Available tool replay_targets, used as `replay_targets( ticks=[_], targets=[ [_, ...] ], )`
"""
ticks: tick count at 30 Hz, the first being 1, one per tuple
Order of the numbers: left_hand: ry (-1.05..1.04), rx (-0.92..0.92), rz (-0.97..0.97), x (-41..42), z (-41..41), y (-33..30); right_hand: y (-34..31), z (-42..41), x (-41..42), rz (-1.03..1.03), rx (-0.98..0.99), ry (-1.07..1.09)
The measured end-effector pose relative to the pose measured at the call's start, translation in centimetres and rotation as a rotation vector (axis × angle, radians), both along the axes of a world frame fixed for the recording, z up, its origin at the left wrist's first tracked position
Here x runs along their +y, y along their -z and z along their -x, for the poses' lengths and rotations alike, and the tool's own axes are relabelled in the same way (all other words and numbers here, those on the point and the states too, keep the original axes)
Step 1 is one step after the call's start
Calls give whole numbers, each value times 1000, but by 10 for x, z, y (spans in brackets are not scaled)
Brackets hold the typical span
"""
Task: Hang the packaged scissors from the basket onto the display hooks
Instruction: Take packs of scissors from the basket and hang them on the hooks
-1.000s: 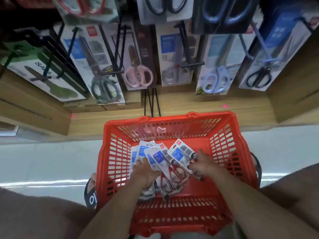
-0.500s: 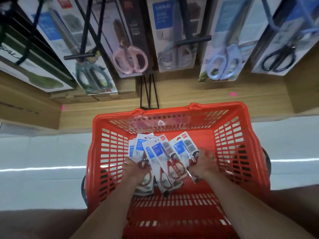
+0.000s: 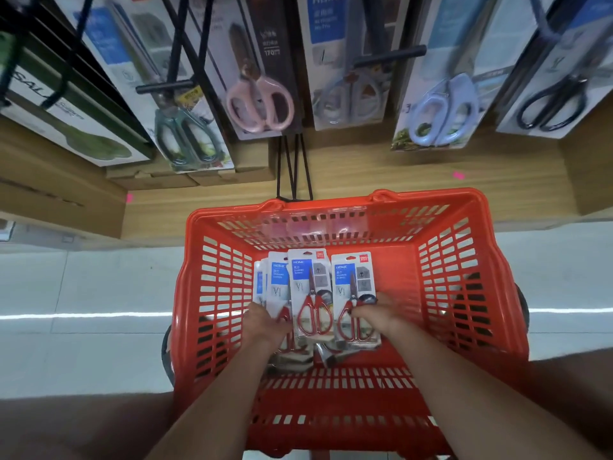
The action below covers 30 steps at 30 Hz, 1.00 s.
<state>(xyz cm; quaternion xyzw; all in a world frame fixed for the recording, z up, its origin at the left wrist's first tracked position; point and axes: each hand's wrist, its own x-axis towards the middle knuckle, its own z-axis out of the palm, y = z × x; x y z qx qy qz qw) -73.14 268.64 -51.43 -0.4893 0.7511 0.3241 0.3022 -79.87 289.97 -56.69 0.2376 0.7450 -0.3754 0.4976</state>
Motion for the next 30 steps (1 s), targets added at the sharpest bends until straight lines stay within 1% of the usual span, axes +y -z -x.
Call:
replay_targets(
  ticks=[4, 6, 9, 13, 14, 16, 19, 21, 25, 30],
  targets=[
    [49, 12, 6, -3, -2, -3, -1, 6, 0, 107, 0, 68],
    [66, 19, 4, -5, -1, -5, -1, 6, -1, 200, -20, 109],
    [64, 28, -41, -6, -2, -6, 0, 3, -8, 311, -39, 136],
    [19, 66, -142, -7, -6, -5, 2, -3, -24, 248, -24, -53],
    [8, 80, -151, -7, -6, -5, 3, -5, -26, 230, -27, -69],
    [-14, 106, -164, -8, -7, -5, 4, -9, -30, 193, -11, -33],
    [-42, 140, -179, -10, -8, -5, 2, -12, -34, 109, 89, 101],
    [-39, 138, -187, -10, -7, -7, -3, -10, -34, 68, 122, 140],
    [-30, 155, -247, -13, -5, -20, -22, -1, -31, 104, 108, 148],
    [25, 239, -337, -17, -6, -53, -59, 11, -24, 216, 81, 63]
  ],
)
